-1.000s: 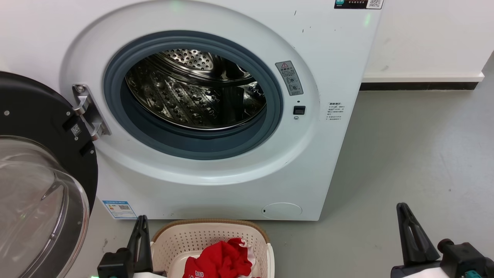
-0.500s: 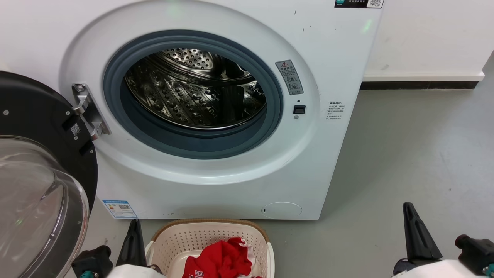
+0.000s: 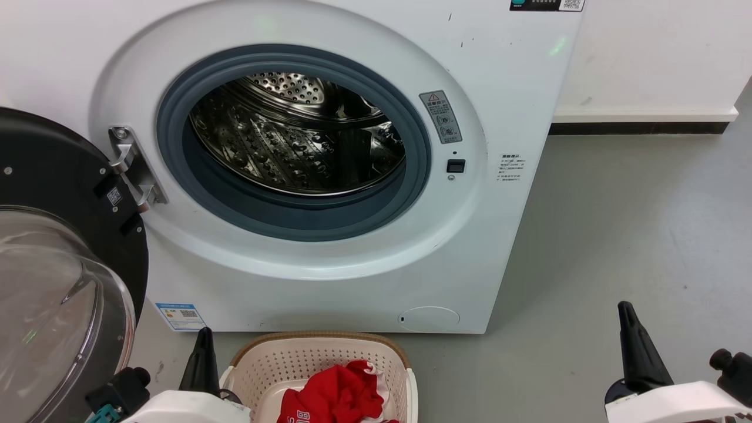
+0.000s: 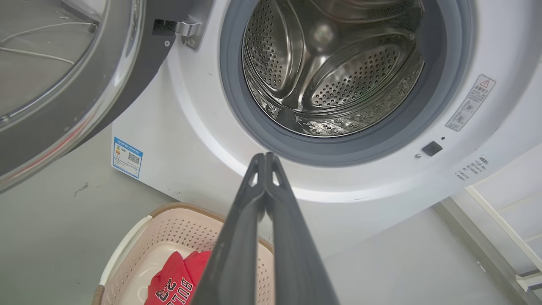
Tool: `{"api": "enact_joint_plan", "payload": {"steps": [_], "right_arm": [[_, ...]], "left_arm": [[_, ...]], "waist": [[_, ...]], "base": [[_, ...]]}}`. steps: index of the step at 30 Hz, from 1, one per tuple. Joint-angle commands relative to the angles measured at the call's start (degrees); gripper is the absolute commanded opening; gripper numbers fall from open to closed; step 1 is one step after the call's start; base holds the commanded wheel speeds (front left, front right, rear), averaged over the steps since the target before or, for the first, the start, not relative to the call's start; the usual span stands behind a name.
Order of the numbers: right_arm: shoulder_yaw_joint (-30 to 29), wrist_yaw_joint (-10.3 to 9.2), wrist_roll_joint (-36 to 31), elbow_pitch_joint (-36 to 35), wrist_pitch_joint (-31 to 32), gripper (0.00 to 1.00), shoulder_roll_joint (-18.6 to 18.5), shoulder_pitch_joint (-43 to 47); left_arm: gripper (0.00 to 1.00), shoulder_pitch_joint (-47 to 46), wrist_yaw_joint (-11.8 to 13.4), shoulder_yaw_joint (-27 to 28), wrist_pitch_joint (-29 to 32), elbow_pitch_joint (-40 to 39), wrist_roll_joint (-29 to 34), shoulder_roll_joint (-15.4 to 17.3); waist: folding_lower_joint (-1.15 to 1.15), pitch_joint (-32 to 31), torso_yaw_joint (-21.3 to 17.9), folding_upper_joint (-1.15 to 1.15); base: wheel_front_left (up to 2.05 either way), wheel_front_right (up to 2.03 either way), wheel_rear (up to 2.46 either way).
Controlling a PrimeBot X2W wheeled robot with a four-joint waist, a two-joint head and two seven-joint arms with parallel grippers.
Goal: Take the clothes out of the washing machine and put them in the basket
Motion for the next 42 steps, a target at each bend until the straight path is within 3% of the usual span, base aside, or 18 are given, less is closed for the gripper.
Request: {"api": "enact_joint_plan", "payload": {"steps": [1,42], "right_arm": [[-0.1,-0.01,2.5,-0.3,0.4,0.00,-0.6,-2.1],[-1.4,-0.01,33.4,4.0,7.3,0.00,-1.0,-6.8]], "left_arm": [[0.00,-1.8,-0.4,0.4,0.5,-0.4,-2.3,0.0],[0.00,-6.1,-4.4,3.1,7.8,2.3,-32.6,0.0]], "waist": [[0.00,0.0,0.0,0.00],[0.00,0.5,0.2,0.00]], "base": [[0.00,0.00,0.00],[0.00,0.00,0.00]]}}
